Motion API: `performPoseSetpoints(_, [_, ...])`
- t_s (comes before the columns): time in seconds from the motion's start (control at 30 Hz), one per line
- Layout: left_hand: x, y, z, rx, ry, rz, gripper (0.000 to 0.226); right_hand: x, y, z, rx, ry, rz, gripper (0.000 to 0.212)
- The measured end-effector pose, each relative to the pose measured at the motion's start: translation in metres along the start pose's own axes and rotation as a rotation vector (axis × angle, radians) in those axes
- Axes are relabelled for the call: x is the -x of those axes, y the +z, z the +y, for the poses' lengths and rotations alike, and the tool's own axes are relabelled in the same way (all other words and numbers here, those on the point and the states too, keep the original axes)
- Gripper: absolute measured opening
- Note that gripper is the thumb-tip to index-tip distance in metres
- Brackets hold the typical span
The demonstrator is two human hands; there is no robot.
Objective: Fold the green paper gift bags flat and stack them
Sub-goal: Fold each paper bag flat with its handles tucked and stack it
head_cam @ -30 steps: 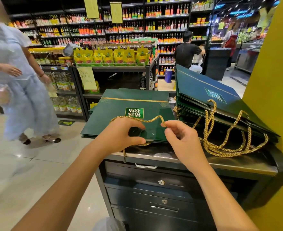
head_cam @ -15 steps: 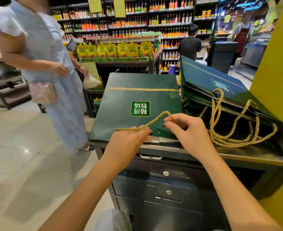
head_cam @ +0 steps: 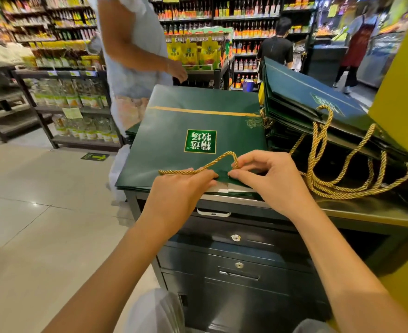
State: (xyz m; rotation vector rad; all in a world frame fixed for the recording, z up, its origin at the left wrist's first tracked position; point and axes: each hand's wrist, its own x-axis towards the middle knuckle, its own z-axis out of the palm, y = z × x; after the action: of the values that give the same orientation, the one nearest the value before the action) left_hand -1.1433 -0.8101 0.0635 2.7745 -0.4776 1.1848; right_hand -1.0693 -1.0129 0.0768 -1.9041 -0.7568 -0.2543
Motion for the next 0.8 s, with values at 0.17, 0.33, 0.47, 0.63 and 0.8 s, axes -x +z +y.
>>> performPoseSetpoints(0.17, [-0.006, -0.002, 0.003, 0.083, -0.064, 0.037, 0.038, 0.000, -0.002, 0.000, 0.058, -0.004, -0.021, 0.009])
performPoseSetpoints(0.33, [-0.011, -0.005, 0.003, 0.109, -0.124, 0.010, 0.045, 0.003, -0.003, -0.003, 0.106, -0.032, -0.048, 0.017])
performPoseSetpoints(0.47, [-0.018, -0.011, 0.003, 0.118, -0.162, -0.020, 0.039, 0.005, -0.005, -0.001, 0.109, -0.080, -0.075, 0.021])
performPoseSetpoints(0.63, [-0.018, -0.015, 0.008, 0.087, -0.156, 0.039, 0.026, 0.006, -0.001, 0.000, 0.047, -0.143, -0.013, 0.017])
performPoseSetpoints(0.8, [-0.008, -0.009, 0.012, 0.109, -0.098, 0.134, 0.012, 0.006, -0.002, 0.002, 0.034, -0.160, -0.009, 0.019])
